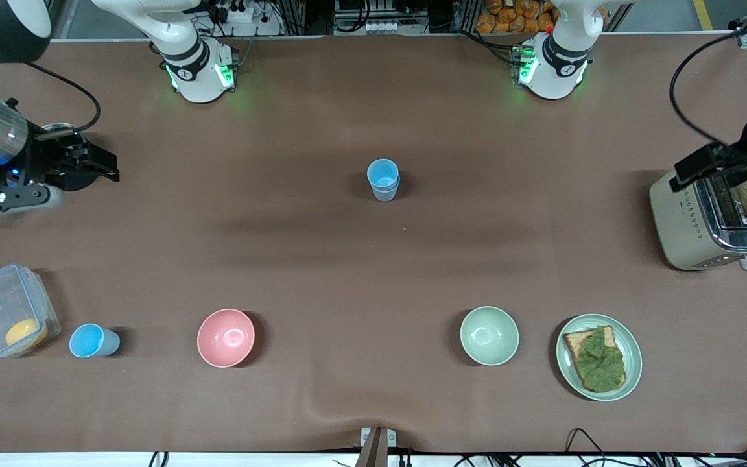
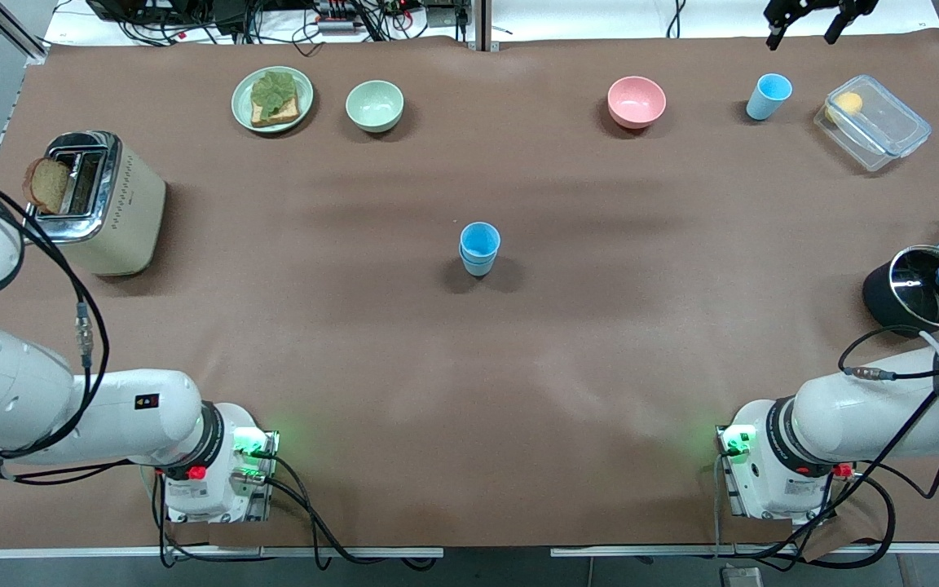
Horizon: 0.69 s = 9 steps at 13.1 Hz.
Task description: Stack blue cups with both arms
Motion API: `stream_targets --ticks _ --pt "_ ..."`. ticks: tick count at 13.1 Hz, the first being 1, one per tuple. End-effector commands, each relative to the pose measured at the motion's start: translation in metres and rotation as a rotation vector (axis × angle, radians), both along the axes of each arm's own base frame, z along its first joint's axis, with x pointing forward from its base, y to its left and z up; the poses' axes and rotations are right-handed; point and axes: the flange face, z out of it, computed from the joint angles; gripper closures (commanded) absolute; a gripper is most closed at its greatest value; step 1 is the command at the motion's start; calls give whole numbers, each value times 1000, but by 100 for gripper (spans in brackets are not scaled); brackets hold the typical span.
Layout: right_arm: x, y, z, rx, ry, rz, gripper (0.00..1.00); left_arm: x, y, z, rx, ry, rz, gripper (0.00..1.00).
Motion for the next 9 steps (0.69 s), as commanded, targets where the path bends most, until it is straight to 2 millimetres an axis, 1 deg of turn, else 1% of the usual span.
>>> stream_targets --ticks 1,2,4,6,7,8,9 --pt "-15 -13 29 22 -52 4 0 -20 -3 22 -18 -17 -22 0" --pt "-15 -14 31 23 -69 2 0 -25 -3 23 -15 -2 -29 0" --pt "-20 -24 34 23 -74 -16 0 -35 -5 27 -11 16 -43 0" --pt "-43 -22 33 19 -106 -16 0 -41 -3 27 -9 18 -40 0" --pt "-48 -22 28 18 -115 -14 0 -43 -4 24 -9 22 -44 0" --pt "-47 -23 27 17 -115 -16 0 -44 -3 24 -10 22 -44 0" --pt "-45 -23 31 17 -123 -16 0 -45 -3 25 -10 20 -45 0"
